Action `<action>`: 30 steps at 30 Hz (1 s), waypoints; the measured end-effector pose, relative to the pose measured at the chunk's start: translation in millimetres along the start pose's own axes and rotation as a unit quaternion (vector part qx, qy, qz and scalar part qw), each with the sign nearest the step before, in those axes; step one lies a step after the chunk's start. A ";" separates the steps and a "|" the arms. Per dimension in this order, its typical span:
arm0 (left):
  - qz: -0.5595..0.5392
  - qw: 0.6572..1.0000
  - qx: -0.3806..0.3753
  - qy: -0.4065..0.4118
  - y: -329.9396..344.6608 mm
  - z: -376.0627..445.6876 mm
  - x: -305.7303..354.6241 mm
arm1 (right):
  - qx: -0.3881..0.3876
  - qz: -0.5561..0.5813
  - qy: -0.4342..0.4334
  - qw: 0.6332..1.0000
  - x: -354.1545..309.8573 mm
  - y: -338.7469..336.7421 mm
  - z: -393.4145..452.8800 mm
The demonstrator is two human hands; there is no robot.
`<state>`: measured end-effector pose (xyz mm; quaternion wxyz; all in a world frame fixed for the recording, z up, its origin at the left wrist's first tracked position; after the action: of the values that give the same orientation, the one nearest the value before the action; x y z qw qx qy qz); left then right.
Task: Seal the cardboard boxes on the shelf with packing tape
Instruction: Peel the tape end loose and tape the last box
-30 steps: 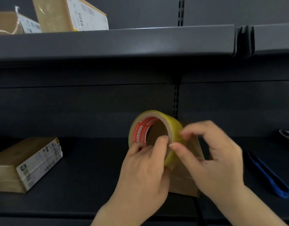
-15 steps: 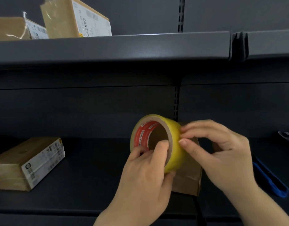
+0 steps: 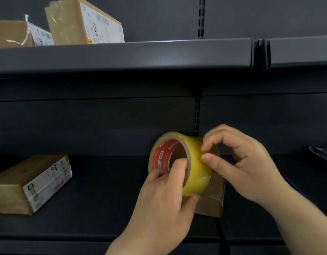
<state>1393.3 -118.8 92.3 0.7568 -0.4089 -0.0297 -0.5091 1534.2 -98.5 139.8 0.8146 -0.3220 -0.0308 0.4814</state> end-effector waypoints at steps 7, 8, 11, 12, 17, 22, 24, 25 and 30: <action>-0.006 1.000 0.018 0.008 -2.1 0.7 1.5 | 0.152 -0.005 -0.005 0.988 -5.6 9.9 -20.4; -0.005 1.000 0.019 0.005 -1.8 0.5 1.1 | 0.154 -0.002 -0.003 0.988 -6.0 9.8 -20.3; 0.008 1.000 0.018 0.008 -0.7 -0.3 -1.2 | 0.137 0.014 0.005 0.990 -6.0 6.3 -16.1; 0.017 1.000 0.017 0.010 -0.4 -0.5 -1.4 | 0.126 0.024 0.005 0.992 -5.6 4.5 -14.0; 0.101 0.993 0.032 0.049 -1.3 -0.9 -0.1 | 0.046 0.040 0.003 0.998 -2.9 -2.9 -3.9; 0.095 0.994 0.022 0.056 -2.7 -0.8 2.2 | -0.003 0.037 -0.004 0.999 -1.1 -4.1 0.8; 0.093 0.994 0.027 0.056 -3.0 -1.1 2.2 | 0.001 0.026 -0.017 1.000 -2.1 -3.0 0.6; 0.094 0.994 0.029 0.055 -2.6 -1.2 1.8 | 0.003 0.020 -0.022 1.000 -2.3 -1.9 0.5; 0.044 0.999 0.023 0.021 -0.5 -1.0 -1.8 | 0.023 -0.002 -0.038 0.999 -1.5 3.6 -2.2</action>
<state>1391.7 -118.2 91.0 0.7880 -0.3813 -0.0074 -0.4833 1531.4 -99.6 136.4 0.8209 -0.2843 -0.0512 0.4927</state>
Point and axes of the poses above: each hand's wrist, its own z-axis towards the middle knuckle, its own y-axis out of the palm, x = y × z, the point moved 4 cm from there along z, towards the middle knuckle, and after that the axes turned 8 degrees about -z, right-handed, at the moved point
